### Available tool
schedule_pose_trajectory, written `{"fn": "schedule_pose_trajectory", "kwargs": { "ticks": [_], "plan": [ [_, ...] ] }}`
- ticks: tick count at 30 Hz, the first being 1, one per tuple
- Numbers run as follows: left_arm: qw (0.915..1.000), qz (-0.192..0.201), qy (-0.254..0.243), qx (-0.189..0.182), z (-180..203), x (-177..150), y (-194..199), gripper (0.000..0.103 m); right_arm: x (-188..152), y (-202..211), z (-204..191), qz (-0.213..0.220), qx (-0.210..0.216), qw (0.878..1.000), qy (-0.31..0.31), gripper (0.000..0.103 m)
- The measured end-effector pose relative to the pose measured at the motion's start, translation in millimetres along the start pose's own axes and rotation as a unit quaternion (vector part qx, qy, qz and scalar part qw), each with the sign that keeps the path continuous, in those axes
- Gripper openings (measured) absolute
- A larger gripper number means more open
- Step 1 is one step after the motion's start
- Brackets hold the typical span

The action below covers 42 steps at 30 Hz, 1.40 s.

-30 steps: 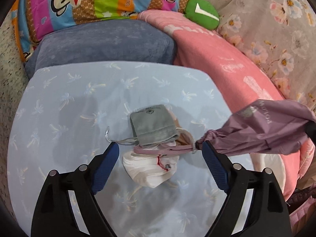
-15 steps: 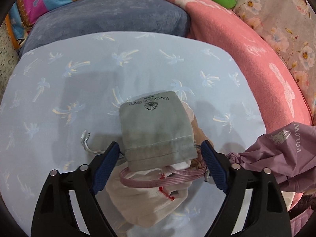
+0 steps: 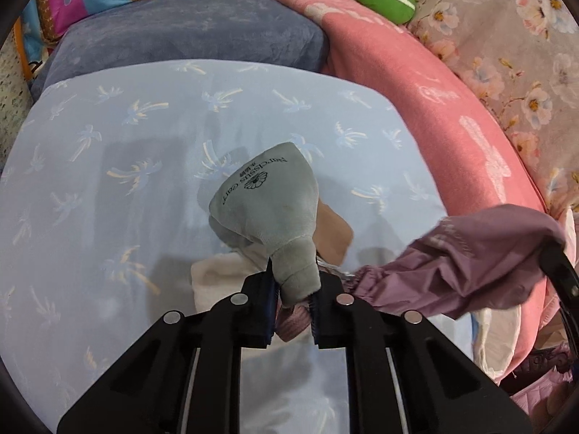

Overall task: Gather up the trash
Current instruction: 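Carry the grey pouch and purple bag over the white bin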

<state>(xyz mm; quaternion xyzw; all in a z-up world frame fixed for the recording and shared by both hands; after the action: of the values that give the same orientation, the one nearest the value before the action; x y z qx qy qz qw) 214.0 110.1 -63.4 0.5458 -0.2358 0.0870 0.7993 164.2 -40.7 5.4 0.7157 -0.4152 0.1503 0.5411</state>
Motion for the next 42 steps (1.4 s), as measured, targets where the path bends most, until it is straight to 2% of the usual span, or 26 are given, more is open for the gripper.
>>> {"fn": "schedule_pose_trajectory", "kwargs": {
  "ticks": [5, 21, 32, 42],
  "plan": [
    [0.9997, 0.016, -0.015, -0.009, 15.6, -12.5, 25.0, 0.014, -1.1, 16.6, -2.6, 0.011, 0.003, 1.0, 0.002, 0.002],
    [0.9976, 0.021, -0.058, -0.031, 53.2, -44.1, 46.3, 0.014, 0.0, 70.4, 34.2, 0.053, -0.021, 0.998, -0.019, 0.002],
    [0.9908, 0.026, -0.115, -0.067, 113.2, -45.2, 44.7, 0.014, -5.4, 97.3, 63.9, 0.059, -0.043, 0.997, -0.016, 0.002],
    [0.9788, 0.023, -0.178, -0.098, 183.9, -46.7, 29.1, 0.014, -3.4, 132.3, 128.7, 0.081, -0.093, 0.992, -0.04, 0.002]
  ]
}}
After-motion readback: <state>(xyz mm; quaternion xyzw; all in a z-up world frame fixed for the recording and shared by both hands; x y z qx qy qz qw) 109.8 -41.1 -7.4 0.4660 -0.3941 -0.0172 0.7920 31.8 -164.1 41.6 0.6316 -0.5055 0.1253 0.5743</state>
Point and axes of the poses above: each gripper's, at about its wrist camera, not at the fingertips, and y roughly against the way its jaws point, z to its right, x to its top, the point moved 1 cm from there along -y, roughly the way its jaws point, and after that the axes turned 5 degrees about -y, right-handed, at the moved point
